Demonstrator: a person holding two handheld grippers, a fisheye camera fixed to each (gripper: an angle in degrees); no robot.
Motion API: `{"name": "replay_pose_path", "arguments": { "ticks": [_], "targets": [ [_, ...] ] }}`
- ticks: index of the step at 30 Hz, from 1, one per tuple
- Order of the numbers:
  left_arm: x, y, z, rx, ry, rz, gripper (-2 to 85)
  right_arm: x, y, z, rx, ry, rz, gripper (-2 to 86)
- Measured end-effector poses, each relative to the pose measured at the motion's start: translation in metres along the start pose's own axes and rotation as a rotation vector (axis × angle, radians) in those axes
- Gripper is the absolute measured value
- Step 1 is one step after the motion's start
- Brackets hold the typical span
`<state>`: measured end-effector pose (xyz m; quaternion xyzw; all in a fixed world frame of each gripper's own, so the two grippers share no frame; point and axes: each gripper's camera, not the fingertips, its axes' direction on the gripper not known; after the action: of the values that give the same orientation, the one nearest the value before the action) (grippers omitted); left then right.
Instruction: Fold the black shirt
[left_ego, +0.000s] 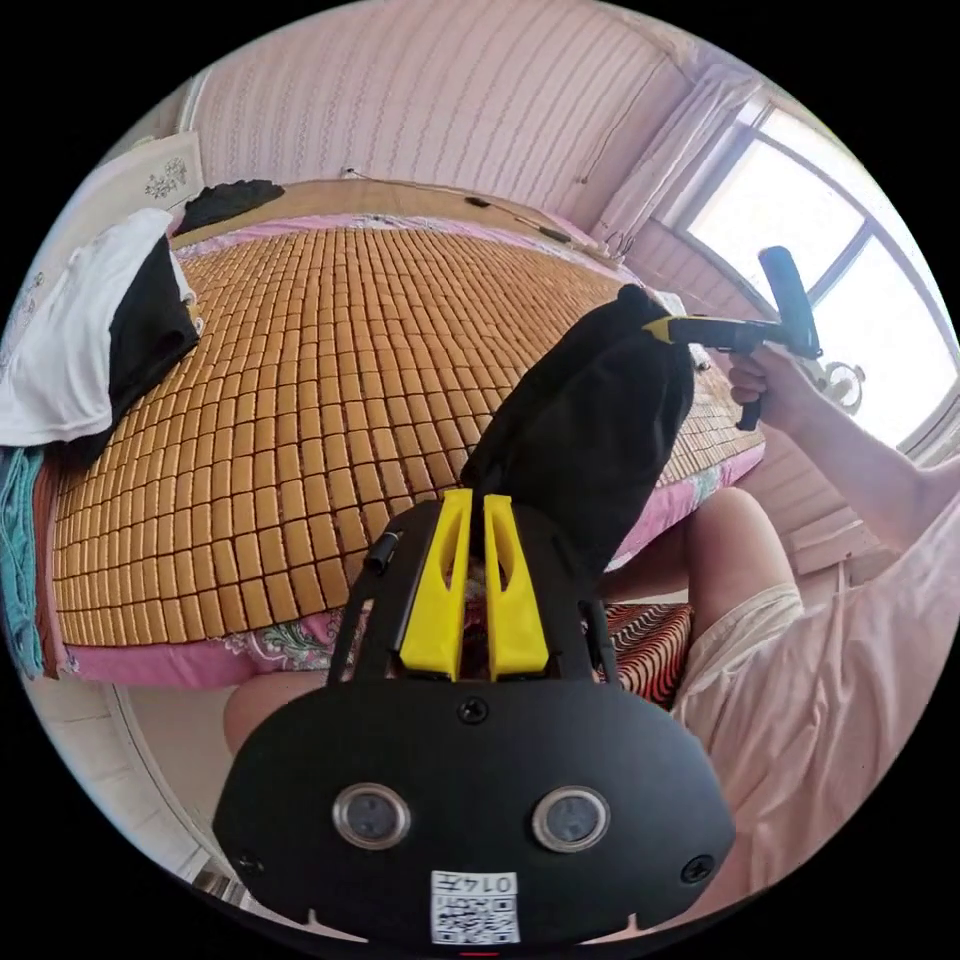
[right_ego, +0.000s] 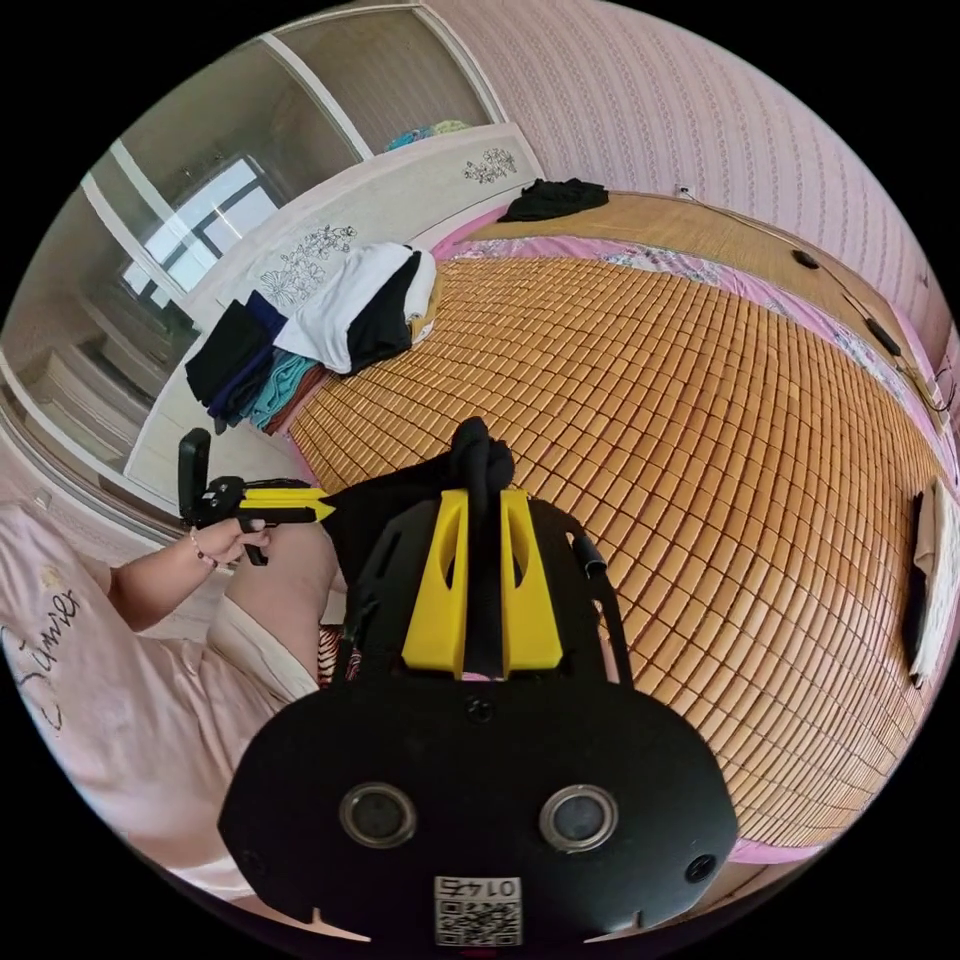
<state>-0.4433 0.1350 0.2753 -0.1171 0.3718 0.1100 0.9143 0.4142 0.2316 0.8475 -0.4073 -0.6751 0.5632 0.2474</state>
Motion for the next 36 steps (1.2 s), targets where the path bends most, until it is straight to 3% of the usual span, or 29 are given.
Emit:
{"name": "replay_pose_path", "arguments": {
  "ticks": [9,16,18,21,24,30,34,36],
  "targets": [
    [-0.023,0.034,-0.144,0.327,-0.049,-0.125,-0.8,-0.069,-0.101,-0.031,0.116,-0.115,-0.307,4.6],
    [-0.134,0.003,-0.234,0.648,-0.268,-0.227,0.2,-0.178,-0.316,-0.016,0.061,-0.117,-0.585,5.5],
    [-0.19,-0.017,-0.238,0.675,-0.31,-0.358,2.0,-0.209,-0.386,0.009,0.031,-0.119,-0.513,6.4],
    [-0.276,-0.028,-0.218,0.605,-0.485,-0.608,5.9,-0.22,-0.453,0.057,-0.059,-0.08,-0.236,6.9],
    [-0.292,-0.004,-0.185,0.575,-0.467,-0.622,5.5,-0.207,-0.436,0.085,-0.097,-0.215,-0.176,7.0],
    [-0.181,0.06,-0.067,0.474,-0.435,-0.343,4.1,-0.097,-0.258,0.12,-0.224,-0.037,-0.214,5.0],
    [-0.089,0.087,0.02,0.355,-0.354,-0.151,3.4,0.006,-0.077,0.093,-0.36,0.033,0.07,4.9],
    [-0.054,0.084,0.054,0.309,-0.286,-0.054,3.4,0.04,-0.013,0.061,-0.337,0.088,0.205,5.2]
  ]
}}
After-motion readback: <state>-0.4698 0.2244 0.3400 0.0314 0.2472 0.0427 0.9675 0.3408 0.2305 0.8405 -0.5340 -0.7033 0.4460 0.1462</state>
